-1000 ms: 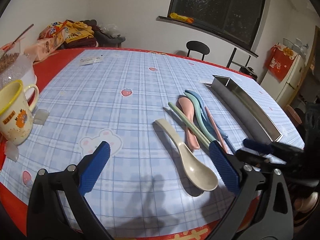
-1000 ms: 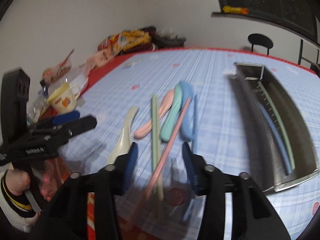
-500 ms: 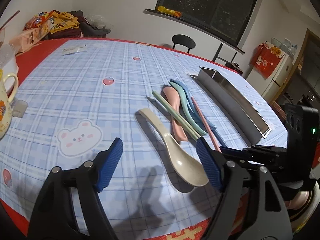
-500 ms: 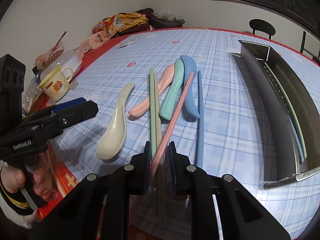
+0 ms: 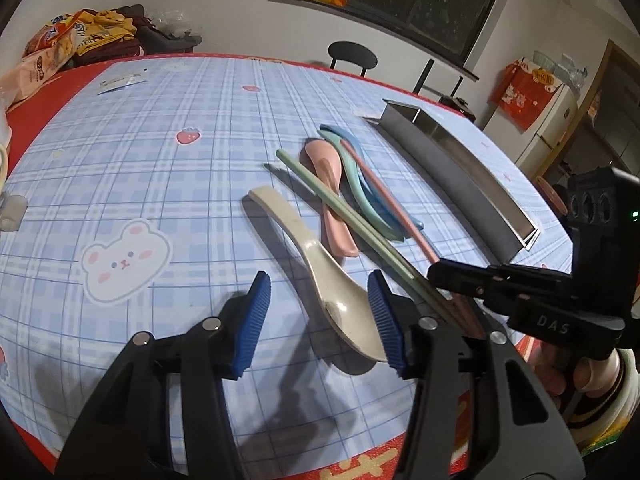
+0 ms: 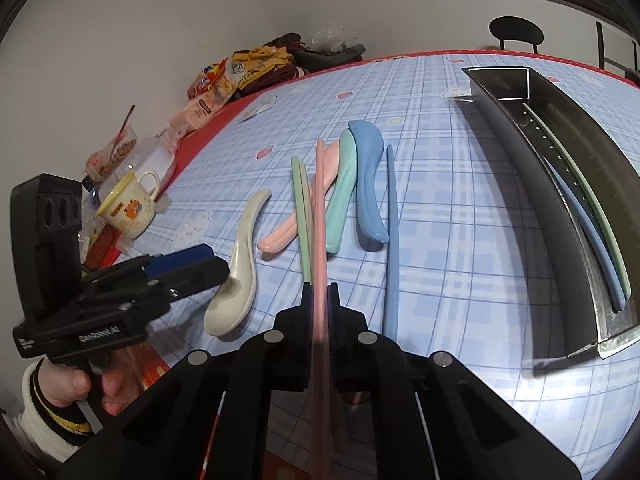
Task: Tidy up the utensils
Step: 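Close the right tool on a pink chopstick while the left tool approaches the beige spoon, then close the left tool on the beige spoon handle while the right tool holds the pink chopstick, then lift the beige spoon and pink chopstick and carry them over the caddy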
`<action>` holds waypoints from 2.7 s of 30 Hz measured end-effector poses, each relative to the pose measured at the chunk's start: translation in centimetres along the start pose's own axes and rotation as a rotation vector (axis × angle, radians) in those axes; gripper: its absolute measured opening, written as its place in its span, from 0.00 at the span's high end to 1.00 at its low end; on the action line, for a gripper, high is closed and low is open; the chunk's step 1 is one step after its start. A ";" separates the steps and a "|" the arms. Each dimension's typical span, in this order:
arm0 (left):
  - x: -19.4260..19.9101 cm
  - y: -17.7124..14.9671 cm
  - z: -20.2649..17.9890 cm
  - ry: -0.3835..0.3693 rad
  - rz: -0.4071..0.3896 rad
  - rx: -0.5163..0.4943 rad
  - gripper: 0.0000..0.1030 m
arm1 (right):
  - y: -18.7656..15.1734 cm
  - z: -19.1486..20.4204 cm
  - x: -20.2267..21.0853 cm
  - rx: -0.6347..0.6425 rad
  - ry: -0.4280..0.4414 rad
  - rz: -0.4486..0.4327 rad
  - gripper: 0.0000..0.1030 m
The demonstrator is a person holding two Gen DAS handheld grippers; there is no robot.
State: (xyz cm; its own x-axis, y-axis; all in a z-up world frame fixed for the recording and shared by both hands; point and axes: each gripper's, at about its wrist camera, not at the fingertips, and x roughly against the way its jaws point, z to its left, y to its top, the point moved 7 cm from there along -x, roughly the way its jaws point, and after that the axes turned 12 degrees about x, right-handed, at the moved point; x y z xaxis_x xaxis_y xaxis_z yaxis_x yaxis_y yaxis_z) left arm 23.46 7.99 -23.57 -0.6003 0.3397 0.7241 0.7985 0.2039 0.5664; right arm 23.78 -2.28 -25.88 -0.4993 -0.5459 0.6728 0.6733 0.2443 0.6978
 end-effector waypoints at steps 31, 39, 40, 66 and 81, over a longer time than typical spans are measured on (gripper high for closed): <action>-2.3 -0.4 -1.6 0.002 0.073 -0.026 0.88 | 0.1 -0.2 0.7 -0.018 0.069 -0.039 0.93; -2.5 -0.9 -3.0 0.057 0.055 -0.130 0.87 | 0.1 -0.4 0.7 -0.023 0.070 -0.041 0.93; -2.5 -0.9 -3.1 0.060 0.057 -0.142 0.87 | 0.1 -0.4 0.7 -0.023 0.069 -0.042 0.93; -0.2 0.2 -1.9 -0.013 -0.058 -0.052 0.91 | 0.3 -0.6 1.2 -0.044 0.090 -0.074 0.93; 2.6 2.9 -2.0 -0.030 -0.124 0.039 0.91 | 2.5 -3.6 4.7 -0.085 0.141 -0.143 0.93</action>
State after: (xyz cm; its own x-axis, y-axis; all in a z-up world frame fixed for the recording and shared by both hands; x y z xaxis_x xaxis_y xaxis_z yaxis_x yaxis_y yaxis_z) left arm 24.12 7.62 -19.30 -0.6933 0.3371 0.6369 0.7198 0.2815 0.6346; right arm 25.09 -7.11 -21.89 -0.5157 -0.6783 0.5234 0.6479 0.0911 0.7563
